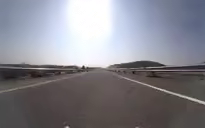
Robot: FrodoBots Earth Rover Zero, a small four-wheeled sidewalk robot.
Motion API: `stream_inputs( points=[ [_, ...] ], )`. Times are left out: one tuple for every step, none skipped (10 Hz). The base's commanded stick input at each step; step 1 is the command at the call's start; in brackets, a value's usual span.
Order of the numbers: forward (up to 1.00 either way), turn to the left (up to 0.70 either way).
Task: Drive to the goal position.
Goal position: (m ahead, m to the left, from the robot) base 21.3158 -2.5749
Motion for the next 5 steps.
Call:
stream_inputs(
  points=[
    [1.00,0.02],
    [1.00,0.02],
    [1.00,0.02],
    [1.00,0.02],
    [1.00,0.02]
  ],
)
